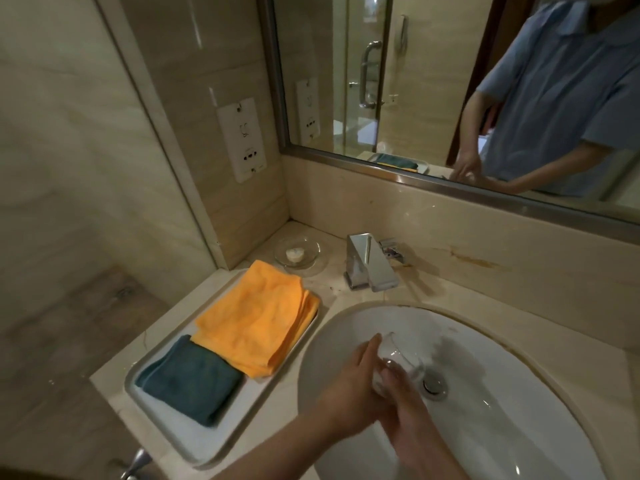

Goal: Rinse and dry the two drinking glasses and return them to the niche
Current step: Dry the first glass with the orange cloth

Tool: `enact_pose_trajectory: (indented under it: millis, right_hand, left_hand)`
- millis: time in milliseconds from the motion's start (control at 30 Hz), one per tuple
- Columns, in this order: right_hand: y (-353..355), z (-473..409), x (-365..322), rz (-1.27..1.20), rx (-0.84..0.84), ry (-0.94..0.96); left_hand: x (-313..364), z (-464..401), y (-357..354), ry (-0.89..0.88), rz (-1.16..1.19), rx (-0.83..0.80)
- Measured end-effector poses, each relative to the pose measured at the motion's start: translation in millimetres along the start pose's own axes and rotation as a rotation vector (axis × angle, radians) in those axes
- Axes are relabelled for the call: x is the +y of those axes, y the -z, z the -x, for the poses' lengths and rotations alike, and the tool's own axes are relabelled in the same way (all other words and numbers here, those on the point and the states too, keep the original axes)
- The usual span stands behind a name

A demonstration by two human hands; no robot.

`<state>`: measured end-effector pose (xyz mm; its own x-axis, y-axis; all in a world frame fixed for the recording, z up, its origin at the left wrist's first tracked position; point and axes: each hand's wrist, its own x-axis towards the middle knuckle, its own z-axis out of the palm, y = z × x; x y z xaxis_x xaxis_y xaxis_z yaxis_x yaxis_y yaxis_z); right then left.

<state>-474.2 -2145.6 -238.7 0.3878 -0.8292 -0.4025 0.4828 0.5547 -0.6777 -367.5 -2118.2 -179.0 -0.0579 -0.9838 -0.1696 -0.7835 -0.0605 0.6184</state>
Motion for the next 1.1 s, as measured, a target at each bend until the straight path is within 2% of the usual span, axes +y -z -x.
enact_pose_trajectory:
  millis: [67,167,200,233,267,333,400,533,667,800,933,1000,1100]
  right_hand:
    - [4,-3,-9,0.309,0.143,0.053]
    - [16,-14,-23,1.124,0.295,0.069]
    - [20,-16,-29,1.428,0.285,0.047]
    - [25,-17,-34,1.598,0.255,-0.001]
    - [26,-15,-42,1.638,0.22,-0.053]
    - [29,-14,-53,1.68,0.221,-0.119]
    - [26,-11,-62,1.78,0.256,-0.096]
    - [21,-9,-56,1.529,0.234,-0.067]
    - [4,-7,-38,1.311,0.231,-0.053]
    - [-19,-8,-19,1.203,0.196,-0.042]
    - [-47,-7,-7,1.173,0.109,-0.033]
    - [-59,-7,-2,1.176,0.101,-0.037]
    - [-75,-8,5,1.241,0.089,-0.039]
  left_hand:
    - [-8,9,1,0.002,-0.033,-0.051]
    - [-32,21,9,0.018,-0.127,0.054]
    - [-44,23,12,0.028,-0.148,0.123]
    - [-56,26,16,0.038,-0.158,0.197]
    - [-66,28,22,0.039,-0.169,0.275]
    - [-90,33,35,0.07,-0.164,0.406]
    - [-114,34,49,0.139,-0.205,0.398]
    - [-142,22,77,0.329,-0.412,-0.012]
    - [-150,5,102,0.29,-0.406,-0.215]
    - [-148,0,132,0.227,-0.349,-0.166]
    - [-147,1,157,0.251,-0.295,-0.017]
    - [-149,2,166,0.241,-0.164,0.043]
    - [-153,8,178,0.219,0.157,0.061]
